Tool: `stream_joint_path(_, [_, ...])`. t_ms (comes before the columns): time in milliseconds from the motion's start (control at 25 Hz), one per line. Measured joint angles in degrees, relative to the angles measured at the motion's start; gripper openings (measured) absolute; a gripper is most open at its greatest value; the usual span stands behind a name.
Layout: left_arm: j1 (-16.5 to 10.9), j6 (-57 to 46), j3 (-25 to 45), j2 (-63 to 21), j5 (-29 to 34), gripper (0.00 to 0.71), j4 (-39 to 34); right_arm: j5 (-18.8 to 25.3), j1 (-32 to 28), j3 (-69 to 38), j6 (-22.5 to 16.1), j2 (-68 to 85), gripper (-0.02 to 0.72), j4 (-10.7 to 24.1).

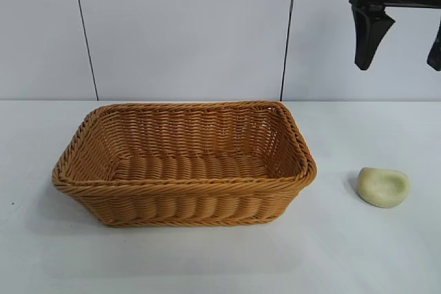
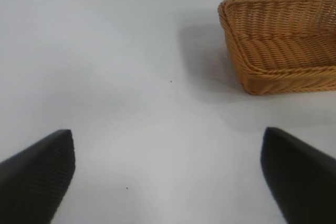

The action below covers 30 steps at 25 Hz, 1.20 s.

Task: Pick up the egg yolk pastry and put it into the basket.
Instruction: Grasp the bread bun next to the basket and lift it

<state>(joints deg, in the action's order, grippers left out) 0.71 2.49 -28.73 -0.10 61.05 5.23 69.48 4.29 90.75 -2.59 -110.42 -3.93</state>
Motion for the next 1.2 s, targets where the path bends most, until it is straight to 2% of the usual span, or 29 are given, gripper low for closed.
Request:
stream_joint_path(520, [0.0,0.0,0.0,0.0,0.0,0.692,0.0,-1.5,0.0,-0.7,-0.1,-15.0,0.696,-0.1])
stream_joint_path(920, [0.0,0.0,0.0,-0.1,0.0,0.692,0.0,-2.9,0.0,-0.7,-2.0,-18.6,0.696,-0.1])
stream_joint_path(1000, [0.0,0.0,0.0,-0.1,0.0,0.692,0.0,-2.9,0.0,-0.7,-2.0,-18.7,0.654,-0.1])
stream_joint_path(1040, [0.0,0.0,0.0,-0.1,0.0,0.692,0.0,-2.8,0.0,-0.7,-2.0,-18.7,0.604,-0.1])
stream_joint_path(1120, [0.0,0.0,0.0,-0.1,0.0,0.692,0.0,-2.6,0.0,-0.7,-2.0,-18.7,0.48,-0.1])
stream_joint_path(1200, [0.0,0.0,0.0,-0.1,0.0,0.692,0.0,-2.0,0.0,-0.7,-2.0,-18.7,0.322,-0.1])
